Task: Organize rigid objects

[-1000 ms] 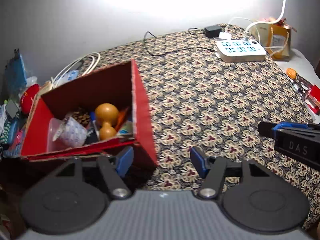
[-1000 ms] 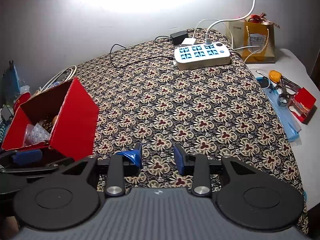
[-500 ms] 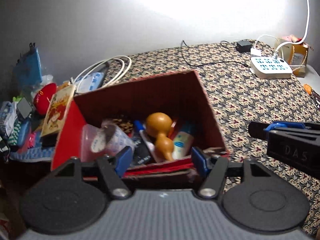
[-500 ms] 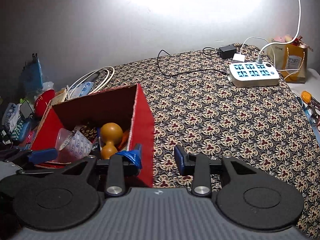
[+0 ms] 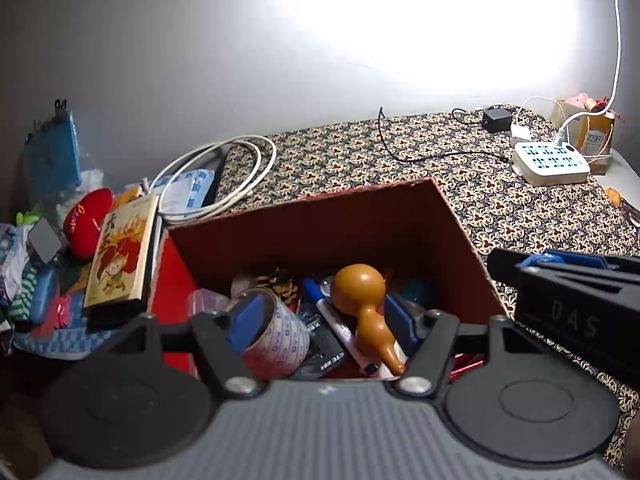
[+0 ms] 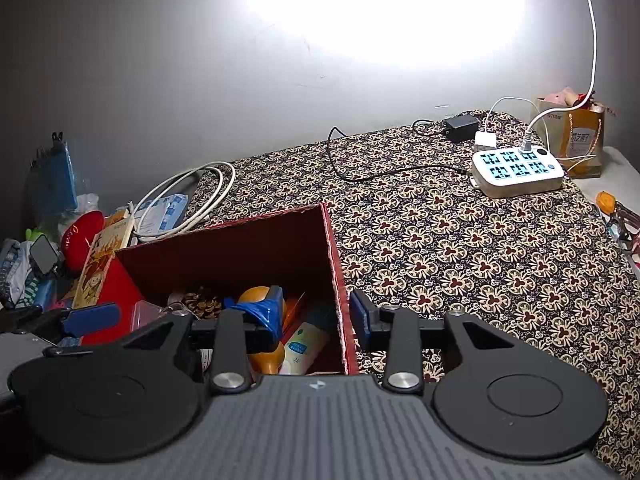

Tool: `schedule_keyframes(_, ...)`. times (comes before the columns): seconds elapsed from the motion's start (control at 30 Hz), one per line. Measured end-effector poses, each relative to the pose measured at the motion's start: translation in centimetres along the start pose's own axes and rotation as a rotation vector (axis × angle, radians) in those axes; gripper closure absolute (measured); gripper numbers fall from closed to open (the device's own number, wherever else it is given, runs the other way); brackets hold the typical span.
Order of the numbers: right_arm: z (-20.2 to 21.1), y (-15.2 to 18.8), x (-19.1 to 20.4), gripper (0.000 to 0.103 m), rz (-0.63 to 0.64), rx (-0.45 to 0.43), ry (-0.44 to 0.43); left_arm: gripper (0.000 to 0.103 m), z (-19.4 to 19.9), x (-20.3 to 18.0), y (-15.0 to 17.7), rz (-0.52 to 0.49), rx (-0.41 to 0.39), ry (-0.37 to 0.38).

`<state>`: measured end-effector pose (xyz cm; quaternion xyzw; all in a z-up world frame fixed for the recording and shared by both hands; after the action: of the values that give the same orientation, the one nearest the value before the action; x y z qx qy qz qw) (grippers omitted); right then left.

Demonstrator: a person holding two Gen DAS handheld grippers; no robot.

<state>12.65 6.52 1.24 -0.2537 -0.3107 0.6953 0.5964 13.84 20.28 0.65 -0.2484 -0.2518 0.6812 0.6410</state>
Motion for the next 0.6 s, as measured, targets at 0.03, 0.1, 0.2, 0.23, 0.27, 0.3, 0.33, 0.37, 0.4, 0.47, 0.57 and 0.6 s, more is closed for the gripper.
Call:
schedule_keyframes(0.03, -0.1, -0.1, 0.3, 0.083, 0.004, 0.003, 0.005, 0.036, -0.1, 0.0, 0.1, -0.003, 0.001, 0.009)
schedule_keyframes(0.1, -0.2, -0.2, 1.0, 0.083, 0.017, 0.008, 0.012, 0.036, -0.4, 0.1, 0.4, -0.005, 0.006, 0.026)
schedule_keyframes(0.2, -0.8, -0.1, 1.8, 0.082, 0.043, 0.015, 0.024, 0.035, -1.2, 0.9, 0.8, -0.001, 0.025, 0.038)
schedule_keyframes(0.23, -1.1, 0.0, 2.0, 0.082, 0.047, 0.019, 0.021, 0.035, -1.6, 1.2, 0.9, 0.004, 0.036, 0.035)
schedule_keyframes(0.27, -1.4, 0.1, 2.2, 0.082, 0.047, 0.026, 0.017, 0.035, -2.0, 1.6, 1.1, 0.013, 0.049, 0.033)
schedule_keyframes(0.3, -1.7, 0.3, 2.3, 0.082, 0.046, 0.034, 0.013, 0.035, -2.4, 1.8, 1.2, 0.021, 0.062, 0.032)
schedule_keyframes(0.33, -2.1, 0.4, 2.4, 0.082, 0.045, 0.043, 0.009, 0.035, -2.7, 2.0, 1.4, 0.028, 0.075, 0.031)
schedule_keyframes(0.37, -2.3, 0.5, 2.5, 0.082, 0.045, 0.051, 0.004, 0.035, -3.0, 2.1, 1.5, 0.031, 0.083, 0.029)
schedule_keyframes(0.4, -2.6, 0.5, 2.5, 0.082, 0.045, 0.056, 0.001, 0.035, -3.3, 2.2, 1.6, 0.031, 0.088, 0.028)
schedule_keyframes(0.47, -2.9, 0.4, 2.5, 0.082, 0.045, 0.059, -0.003, 0.035, -3.7, 2.3, 1.7, 0.030, 0.091, 0.022)
schedule_keyframes(0.57, -3.5, 0.3, 2.7, 0.082, 0.055, 0.063, -0.006, 0.035, -4.4, 2.5, 1.7, 0.036, 0.104, 0.008)
schedule_keyframes(0.6, -3.8, 0.3, 2.7, 0.082, 0.056, 0.067, -0.011, 0.035, -4.6, 2.6, 1.7, 0.037, 0.107, 0.003)
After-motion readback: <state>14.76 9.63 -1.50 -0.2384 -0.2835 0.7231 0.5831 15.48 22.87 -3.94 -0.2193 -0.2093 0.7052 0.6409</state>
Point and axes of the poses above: each gripper's, at about its wrist camera, not at the fingertips, and z roughly against the way its jaws point, x to its left, y to its underside, the point moved 10 cm from there along -z, roughly the way its jaws point, and after that the axes turned 14 degrees about z, right-handed, at the moved point
